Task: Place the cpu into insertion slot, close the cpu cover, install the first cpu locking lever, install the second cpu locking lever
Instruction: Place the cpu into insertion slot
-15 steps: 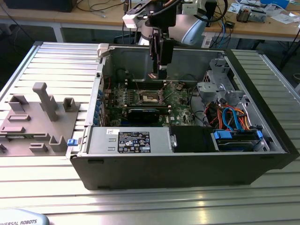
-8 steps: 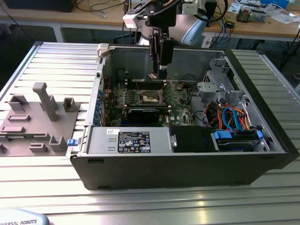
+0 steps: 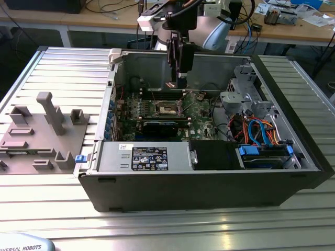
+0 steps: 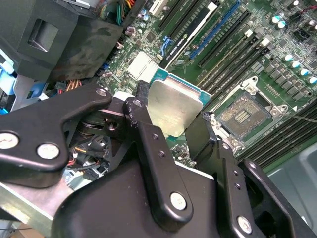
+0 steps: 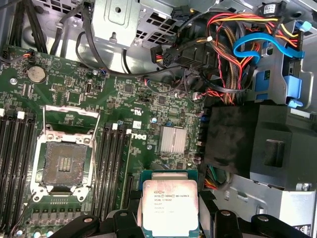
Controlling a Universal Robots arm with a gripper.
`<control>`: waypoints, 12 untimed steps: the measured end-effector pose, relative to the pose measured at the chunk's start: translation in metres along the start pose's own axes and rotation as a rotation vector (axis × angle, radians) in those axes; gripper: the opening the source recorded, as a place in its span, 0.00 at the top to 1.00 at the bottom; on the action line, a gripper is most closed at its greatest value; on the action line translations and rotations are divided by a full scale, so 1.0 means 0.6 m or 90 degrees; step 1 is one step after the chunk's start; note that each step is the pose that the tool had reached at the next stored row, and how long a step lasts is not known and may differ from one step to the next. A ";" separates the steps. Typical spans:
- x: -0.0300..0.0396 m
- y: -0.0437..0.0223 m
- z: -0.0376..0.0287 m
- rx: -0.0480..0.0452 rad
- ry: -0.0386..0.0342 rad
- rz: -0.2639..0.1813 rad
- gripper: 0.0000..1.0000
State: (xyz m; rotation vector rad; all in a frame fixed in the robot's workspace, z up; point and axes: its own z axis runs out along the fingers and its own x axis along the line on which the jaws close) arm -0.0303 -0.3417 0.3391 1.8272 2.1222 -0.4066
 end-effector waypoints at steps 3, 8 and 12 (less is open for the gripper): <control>0.000 0.001 0.000 0.0003 -0.0022 0.000 0.46; 0.000 0.001 0.000 0.0005 -0.0038 0.000 0.46; 0.000 0.001 0.000 0.0006 -0.0049 0.000 0.46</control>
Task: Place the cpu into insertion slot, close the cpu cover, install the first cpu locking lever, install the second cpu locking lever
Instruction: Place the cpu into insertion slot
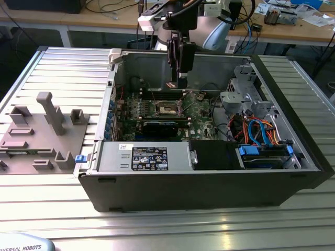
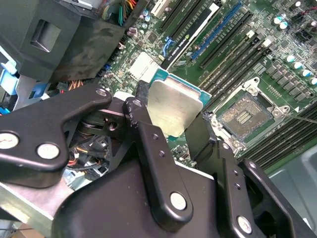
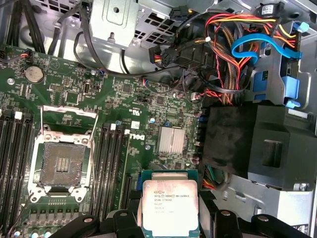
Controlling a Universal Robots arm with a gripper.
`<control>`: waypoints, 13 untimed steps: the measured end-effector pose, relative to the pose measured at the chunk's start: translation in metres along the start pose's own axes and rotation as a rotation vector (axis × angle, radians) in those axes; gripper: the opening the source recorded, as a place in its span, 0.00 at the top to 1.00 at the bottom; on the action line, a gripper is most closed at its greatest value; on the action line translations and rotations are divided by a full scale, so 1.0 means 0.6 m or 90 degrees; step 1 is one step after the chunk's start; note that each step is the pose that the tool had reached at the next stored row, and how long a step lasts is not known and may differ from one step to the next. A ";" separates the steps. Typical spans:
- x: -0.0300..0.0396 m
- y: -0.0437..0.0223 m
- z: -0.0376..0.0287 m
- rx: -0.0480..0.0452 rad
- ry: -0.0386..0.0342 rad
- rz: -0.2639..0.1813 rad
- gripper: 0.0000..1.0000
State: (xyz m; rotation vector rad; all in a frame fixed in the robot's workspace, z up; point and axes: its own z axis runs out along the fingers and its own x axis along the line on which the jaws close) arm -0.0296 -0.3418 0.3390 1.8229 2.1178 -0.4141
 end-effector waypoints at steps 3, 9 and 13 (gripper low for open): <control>0.000 0.000 0.000 0.0002 -0.0010 0.000 0.46; 0.000 0.000 0.000 0.0004 -0.0028 0.000 0.46; 0.000 0.001 0.000 0.0006 -0.0042 0.000 0.46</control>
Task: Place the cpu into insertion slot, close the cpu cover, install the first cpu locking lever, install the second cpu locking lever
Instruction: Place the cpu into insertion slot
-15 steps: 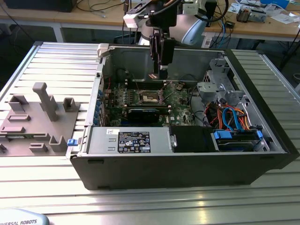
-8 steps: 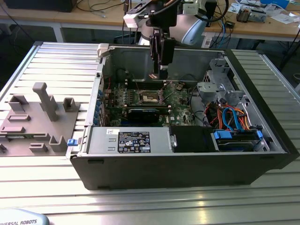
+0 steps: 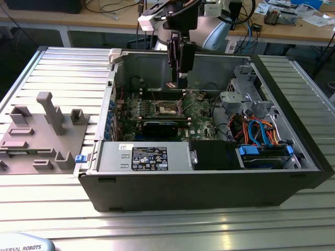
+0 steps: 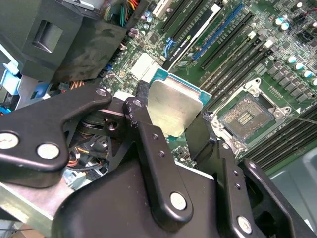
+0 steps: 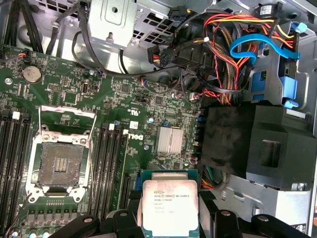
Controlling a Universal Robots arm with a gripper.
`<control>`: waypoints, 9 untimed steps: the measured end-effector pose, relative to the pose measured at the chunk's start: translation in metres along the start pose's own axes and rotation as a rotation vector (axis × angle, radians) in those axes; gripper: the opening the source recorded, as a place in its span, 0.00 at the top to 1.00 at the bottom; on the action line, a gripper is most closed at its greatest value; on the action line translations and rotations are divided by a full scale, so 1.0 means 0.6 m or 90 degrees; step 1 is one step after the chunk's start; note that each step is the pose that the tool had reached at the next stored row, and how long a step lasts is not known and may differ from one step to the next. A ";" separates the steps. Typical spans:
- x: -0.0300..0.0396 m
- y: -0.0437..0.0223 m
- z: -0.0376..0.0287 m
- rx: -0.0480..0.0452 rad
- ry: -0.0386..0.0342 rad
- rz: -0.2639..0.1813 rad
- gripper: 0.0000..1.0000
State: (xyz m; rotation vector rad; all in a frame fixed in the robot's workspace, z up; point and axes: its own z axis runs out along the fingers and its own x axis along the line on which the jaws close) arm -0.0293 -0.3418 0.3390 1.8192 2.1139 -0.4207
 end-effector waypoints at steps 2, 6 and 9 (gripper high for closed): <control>0.000 0.000 0.000 0.0001 -0.0004 0.000 0.46; 0.000 0.000 0.000 0.0005 -0.0034 0.000 0.46; 0.000 0.000 0.000 0.0006 -0.0042 0.000 0.46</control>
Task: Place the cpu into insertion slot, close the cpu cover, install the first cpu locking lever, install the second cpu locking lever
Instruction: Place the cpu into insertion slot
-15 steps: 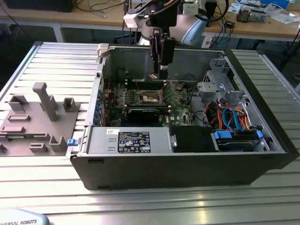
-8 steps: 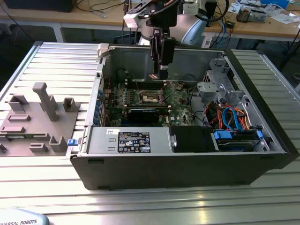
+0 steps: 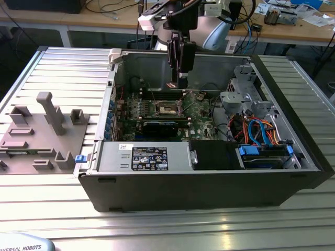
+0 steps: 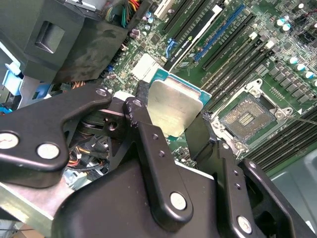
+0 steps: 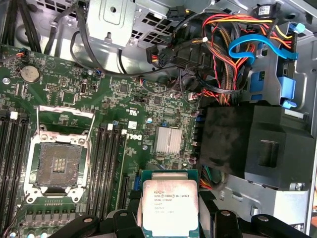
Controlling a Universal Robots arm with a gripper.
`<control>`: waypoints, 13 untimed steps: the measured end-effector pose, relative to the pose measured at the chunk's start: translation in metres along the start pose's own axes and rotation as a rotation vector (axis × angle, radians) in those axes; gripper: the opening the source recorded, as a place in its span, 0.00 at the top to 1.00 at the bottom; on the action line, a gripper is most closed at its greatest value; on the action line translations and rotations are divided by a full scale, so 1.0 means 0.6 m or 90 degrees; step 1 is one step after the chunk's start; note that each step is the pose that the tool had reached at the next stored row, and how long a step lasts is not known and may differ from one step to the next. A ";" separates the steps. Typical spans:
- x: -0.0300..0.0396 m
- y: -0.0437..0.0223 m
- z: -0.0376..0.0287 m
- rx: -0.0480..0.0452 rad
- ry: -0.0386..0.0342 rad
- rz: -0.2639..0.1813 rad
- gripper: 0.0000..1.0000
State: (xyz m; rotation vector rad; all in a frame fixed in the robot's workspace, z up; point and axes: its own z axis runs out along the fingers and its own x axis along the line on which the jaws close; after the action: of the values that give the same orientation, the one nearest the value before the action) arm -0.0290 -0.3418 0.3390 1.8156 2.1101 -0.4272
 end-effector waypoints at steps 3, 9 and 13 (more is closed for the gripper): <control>0.000 0.000 0.000 0.0001 -0.0012 0.000 0.46; 0.000 0.000 0.000 0.0004 -0.0031 0.000 0.46; 0.000 0.000 0.000 0.0008 -0.0055 0.000 0.46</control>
State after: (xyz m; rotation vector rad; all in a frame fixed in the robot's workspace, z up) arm -0.0287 -0.3418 0.3390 1.8108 2.1049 -0.4358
